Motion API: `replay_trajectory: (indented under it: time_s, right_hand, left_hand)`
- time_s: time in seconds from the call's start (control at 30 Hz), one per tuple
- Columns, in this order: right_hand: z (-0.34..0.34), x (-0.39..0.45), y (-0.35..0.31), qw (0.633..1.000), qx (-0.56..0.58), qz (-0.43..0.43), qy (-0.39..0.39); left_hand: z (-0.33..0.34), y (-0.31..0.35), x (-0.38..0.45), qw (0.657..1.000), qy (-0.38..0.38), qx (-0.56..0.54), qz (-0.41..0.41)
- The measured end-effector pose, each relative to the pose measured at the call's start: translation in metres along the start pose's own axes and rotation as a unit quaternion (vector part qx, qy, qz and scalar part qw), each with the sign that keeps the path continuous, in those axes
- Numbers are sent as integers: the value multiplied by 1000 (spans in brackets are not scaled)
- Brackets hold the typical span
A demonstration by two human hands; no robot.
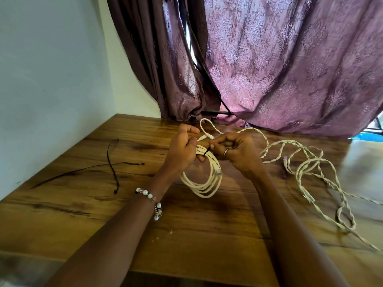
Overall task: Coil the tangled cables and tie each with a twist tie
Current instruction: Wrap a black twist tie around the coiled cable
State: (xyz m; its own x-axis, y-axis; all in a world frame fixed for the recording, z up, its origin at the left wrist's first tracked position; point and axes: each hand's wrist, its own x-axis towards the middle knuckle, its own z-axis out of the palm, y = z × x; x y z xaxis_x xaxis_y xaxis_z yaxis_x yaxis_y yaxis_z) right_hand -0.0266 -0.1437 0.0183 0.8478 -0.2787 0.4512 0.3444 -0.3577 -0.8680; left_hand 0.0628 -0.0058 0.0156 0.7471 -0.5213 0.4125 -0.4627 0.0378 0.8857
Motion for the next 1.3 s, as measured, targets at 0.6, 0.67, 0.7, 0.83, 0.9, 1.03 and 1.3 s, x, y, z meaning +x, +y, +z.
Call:
replay_trajectory:
  time_s: [0.6,0.67,0.7,0.83,0.9,1.03,1.3]
  right_hand:
    - [-10,1,1,995,-44,70,-51]
    - [-12,1,0,995,-49,65,-51]
    - [-12,1,0,996,-51,59,-53]
    - [-12,0,-3,995,-57,49,-65]
    - [-14,1,-2,994,-63,47,-72]
    - [-13,3,0,991,-115,10,-74]
    - [-11,6,0,940,-299,-140,-86]
  left_hand:
    - [-4,-1,-1,984,-90,125,85]
    - [-4,-1,-1,984,-95,125,84]
    - [-4,-1,0,984,-97,123,85]
    - [-4,0,0,981,-105,128,96]
    - [-4,1,-1,983,-110,117,88]
    - [-5,3,-3,986,-115,102,72]
    - [-6,12,-6,990,-130,52,25]
